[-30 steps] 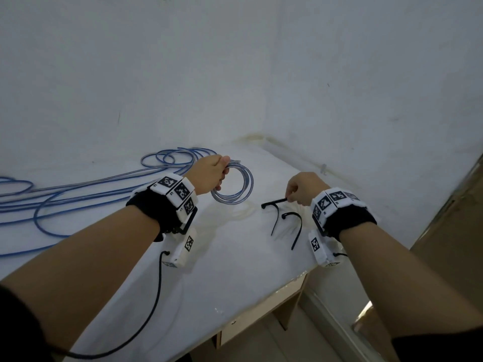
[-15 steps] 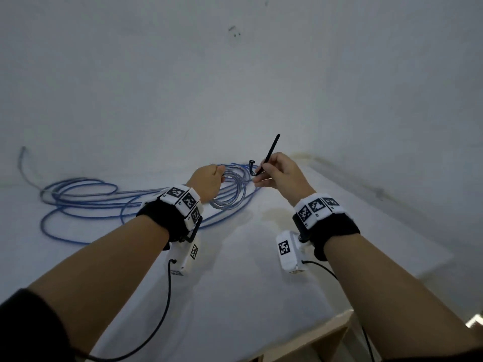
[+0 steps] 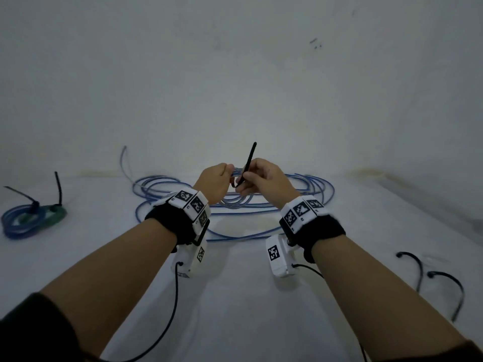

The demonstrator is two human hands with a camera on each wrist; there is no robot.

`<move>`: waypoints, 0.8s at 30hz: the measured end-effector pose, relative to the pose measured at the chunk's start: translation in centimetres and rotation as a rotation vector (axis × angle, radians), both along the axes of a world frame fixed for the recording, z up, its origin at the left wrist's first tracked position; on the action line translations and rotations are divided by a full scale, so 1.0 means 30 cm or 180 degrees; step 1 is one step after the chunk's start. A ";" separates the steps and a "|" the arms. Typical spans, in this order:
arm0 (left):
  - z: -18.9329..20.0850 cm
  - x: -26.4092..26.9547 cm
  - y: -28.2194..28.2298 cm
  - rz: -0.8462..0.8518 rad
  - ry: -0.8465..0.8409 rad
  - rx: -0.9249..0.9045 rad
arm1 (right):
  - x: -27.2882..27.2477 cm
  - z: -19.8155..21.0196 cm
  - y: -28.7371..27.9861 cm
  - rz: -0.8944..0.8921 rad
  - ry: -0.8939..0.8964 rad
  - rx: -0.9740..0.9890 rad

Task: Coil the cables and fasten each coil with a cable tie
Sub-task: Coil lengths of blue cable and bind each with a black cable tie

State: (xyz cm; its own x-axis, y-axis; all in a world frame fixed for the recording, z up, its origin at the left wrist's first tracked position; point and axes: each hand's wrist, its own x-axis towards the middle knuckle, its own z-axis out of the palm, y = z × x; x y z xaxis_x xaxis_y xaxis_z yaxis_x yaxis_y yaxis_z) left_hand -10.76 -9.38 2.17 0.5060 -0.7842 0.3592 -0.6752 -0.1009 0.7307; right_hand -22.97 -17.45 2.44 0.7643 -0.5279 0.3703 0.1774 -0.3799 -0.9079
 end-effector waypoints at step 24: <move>0.024 0.161 0.128 0.0260 0.0435 -0.0798 | 0.213 0.032 0.155 -0.0186 -0.0946 0.0700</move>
State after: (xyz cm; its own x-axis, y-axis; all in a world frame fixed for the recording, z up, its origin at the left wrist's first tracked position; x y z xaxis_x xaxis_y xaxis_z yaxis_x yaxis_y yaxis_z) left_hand -5.92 -5.55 2.89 0.6207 -0.6344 0.4607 -0.5659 0.0442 0.8233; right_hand -16.58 -12.81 3.41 0.6067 -0.6590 0.4445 0.4294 -0.1989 -0.8810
